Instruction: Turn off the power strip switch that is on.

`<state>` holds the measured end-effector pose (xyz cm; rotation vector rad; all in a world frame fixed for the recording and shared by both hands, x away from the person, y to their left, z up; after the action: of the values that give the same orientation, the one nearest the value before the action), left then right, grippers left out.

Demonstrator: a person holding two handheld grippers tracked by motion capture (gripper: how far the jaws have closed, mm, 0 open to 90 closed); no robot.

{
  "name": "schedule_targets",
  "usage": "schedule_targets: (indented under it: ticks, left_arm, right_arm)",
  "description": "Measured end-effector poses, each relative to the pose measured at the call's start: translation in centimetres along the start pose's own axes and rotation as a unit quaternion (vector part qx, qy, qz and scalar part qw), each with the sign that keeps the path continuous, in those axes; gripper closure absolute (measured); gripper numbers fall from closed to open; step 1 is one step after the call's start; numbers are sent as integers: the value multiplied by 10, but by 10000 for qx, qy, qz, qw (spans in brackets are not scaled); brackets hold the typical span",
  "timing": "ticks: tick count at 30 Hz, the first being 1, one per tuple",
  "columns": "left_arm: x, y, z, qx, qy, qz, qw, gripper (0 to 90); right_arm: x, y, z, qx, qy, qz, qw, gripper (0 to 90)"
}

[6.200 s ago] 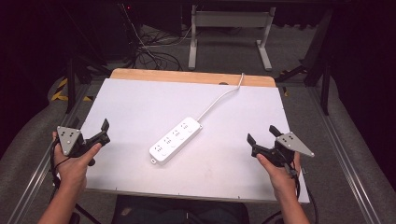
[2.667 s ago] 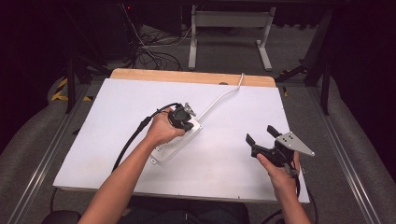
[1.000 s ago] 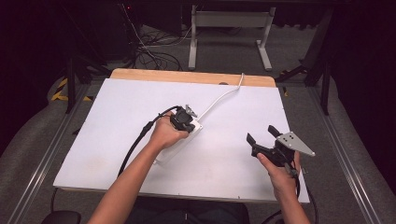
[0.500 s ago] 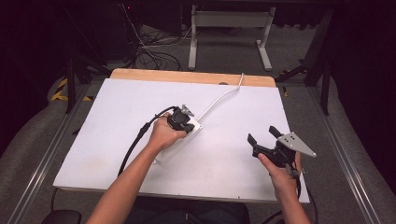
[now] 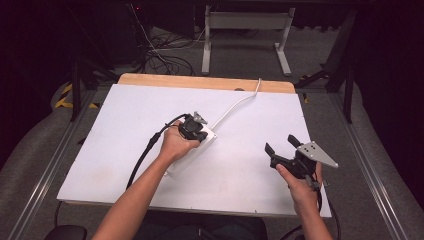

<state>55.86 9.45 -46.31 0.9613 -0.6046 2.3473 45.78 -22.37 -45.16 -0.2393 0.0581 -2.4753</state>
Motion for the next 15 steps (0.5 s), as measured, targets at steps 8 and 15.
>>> schedule_targets:
  ticks: [8, 15]
  left_arm:
    - [7, -11, -2, 212, 272, 33, 9994, 900]
    - [35, -23, 0, 324, 1045, 99, 9939, 900]
  right_arm:
    - [-1, 0, 0, 19, -22, 1, 10000, 125]
    - [-1, 0, 0, 24, -31, -8, 10000, 126]
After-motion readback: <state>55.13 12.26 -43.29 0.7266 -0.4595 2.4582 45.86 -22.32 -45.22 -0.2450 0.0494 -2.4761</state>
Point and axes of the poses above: each handheld gripper's, and its own axes: x roughly backward along the jaws, z roughly out of its top, y roughly to its right, the point moved 2 cm from there along -x, roughly forward along the jaws, and after that the axes turned 12 degrees about z, right-handed, at the moved point
